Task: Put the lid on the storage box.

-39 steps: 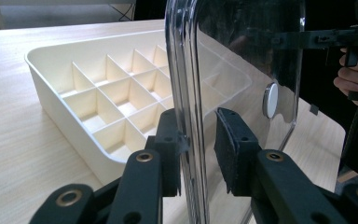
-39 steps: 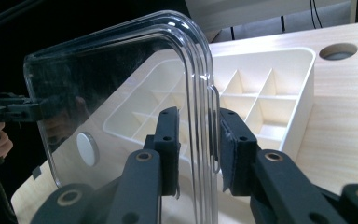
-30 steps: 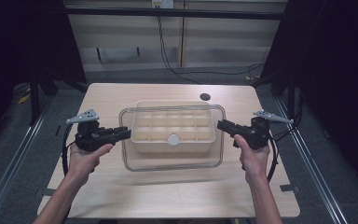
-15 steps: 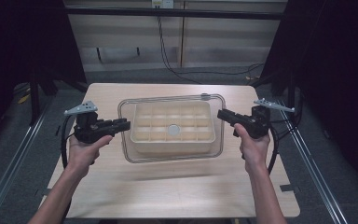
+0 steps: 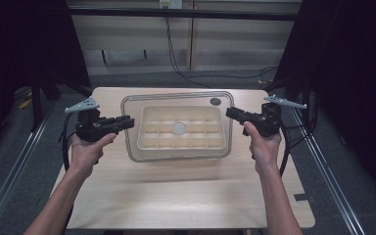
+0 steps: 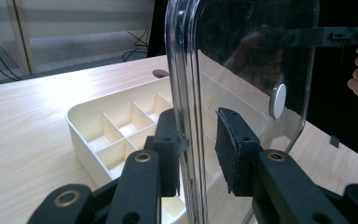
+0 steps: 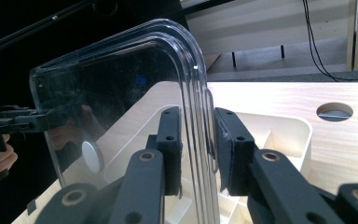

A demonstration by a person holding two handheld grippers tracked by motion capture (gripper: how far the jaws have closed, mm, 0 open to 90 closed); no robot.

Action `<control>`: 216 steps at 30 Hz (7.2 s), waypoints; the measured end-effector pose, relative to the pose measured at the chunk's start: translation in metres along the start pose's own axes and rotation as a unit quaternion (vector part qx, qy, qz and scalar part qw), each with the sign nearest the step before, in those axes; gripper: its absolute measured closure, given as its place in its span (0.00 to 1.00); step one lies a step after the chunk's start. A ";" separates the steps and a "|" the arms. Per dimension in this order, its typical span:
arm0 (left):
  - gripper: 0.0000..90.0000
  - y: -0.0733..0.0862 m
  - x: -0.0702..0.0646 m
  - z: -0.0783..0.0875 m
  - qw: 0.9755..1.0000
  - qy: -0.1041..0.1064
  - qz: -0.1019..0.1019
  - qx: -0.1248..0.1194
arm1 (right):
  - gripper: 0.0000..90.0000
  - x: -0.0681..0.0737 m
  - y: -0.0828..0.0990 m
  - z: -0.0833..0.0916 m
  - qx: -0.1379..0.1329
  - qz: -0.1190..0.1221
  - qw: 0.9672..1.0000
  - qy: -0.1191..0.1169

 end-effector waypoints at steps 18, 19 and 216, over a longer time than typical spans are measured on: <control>0.76 -0.020 0.013 -0.023 1.000 -0.024 0.006 0.018 | 0.82 -0.017 -0.010 -0.011 -0.010 -0.026 1.000 0.008; 0.75 -0.020 0.014 -0.026 0.999 -0.027 0.006 0.021 | 0.82 -0.019 -0.010 -0.012 -0.010 -0.028 1.000 0.010; 0.42 0.098 0.035 0.022 0.992 -0.070 -0.013 0.108 | 0.32 -0.004 0.087 0.037 0.098 0.027 0.993 0.054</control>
Point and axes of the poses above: each handheld gripper's, and its own axes: z roughly backward along the jaws, y roughly out of its underside, x roughly to its left, the point moved 7 cm from there along -z, roughly forward along the jaws, and after that the axes turned 14 degrees about -y, right-handed, at the moved point
